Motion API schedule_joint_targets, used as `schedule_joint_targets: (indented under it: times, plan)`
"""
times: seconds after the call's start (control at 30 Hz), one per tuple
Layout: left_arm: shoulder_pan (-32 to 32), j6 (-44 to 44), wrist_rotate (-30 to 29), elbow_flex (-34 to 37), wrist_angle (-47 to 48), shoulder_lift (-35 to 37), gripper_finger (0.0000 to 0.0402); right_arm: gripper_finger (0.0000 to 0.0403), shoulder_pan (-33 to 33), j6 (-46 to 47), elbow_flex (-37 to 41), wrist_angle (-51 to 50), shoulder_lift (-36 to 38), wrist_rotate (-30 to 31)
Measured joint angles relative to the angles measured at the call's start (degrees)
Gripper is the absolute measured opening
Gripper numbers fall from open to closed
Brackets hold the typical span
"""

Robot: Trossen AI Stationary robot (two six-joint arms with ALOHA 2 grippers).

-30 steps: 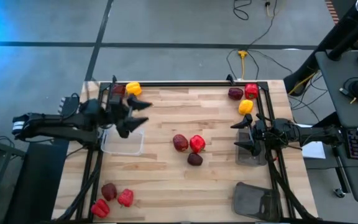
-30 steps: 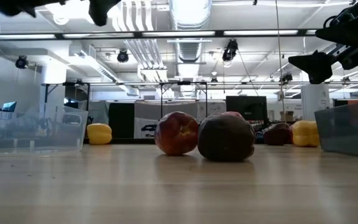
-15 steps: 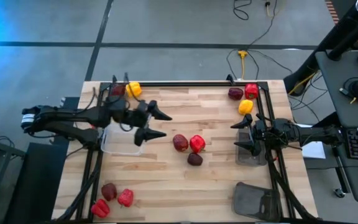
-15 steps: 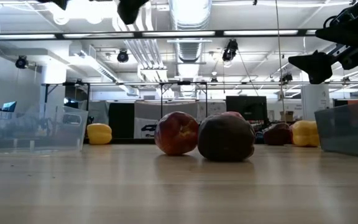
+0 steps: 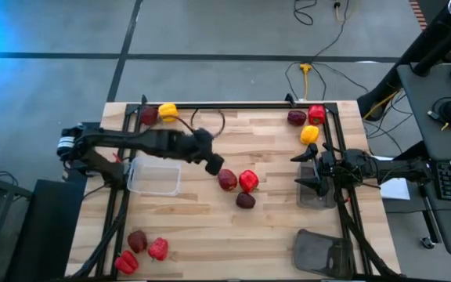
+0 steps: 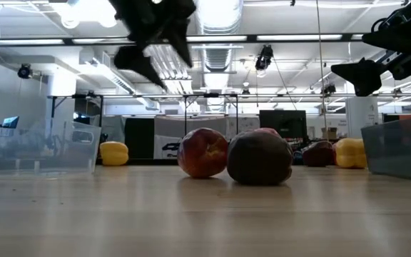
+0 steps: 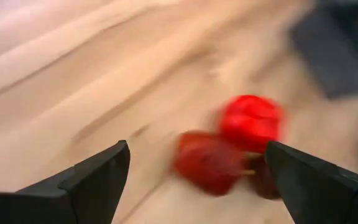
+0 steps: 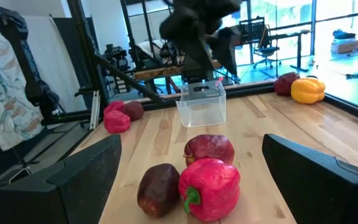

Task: Sort produce into baskets
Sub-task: Put the center red apple in the transparent bin

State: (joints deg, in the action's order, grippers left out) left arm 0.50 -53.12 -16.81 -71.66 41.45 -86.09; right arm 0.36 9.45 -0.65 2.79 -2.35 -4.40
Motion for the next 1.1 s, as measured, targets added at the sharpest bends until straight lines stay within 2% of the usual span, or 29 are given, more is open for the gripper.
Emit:
schedule_joint_targets:
  times: [0.07,0.13,0.27,0.4,0.57,0.83,1.1]
  plan:
    - [2.8,-9.6,-5.5,-1.0,4.0,-0.8,0.0355,0.0382,0.0,0.0,0.0,0.0,0.0,0.0]
    - [4.9,-16.5,-8.2,-1.0,4.6,-1.6,0.0355,0.0382,0.0,0.0,0.0,0.0,0.0,0.0]
    - [6.7,-29.5,-12.0,-0.2,4.1,-4.3,0.0355,0.0382,0.0,0.0,0.0,0.0,0.0,0.0]
    - [7.3,-38.9,-13.6,0.3,2.8,-9.1,0.0355,0.0382,0.0,0.0,0.0,0.0,0.0,0.0]
    - [7.3,-43.1,-10.4,0.4,-6.7,-14.1,0.0355,0.0382,0.0,0.0,0.0,0.0,0.0,0.0]
    - [7.4,-51.4,-7.5,-0.6,-7.4,-19.3,0.0355,0.0382,0.0,0.0,0.0,0.0,0.0,0.0]
    - [6.3,-52.2,-4.3,-0.7,-12.5,-23.5,0.0355,0.0382,0.0,0.0,0.0,0.0,0.0,0.0]
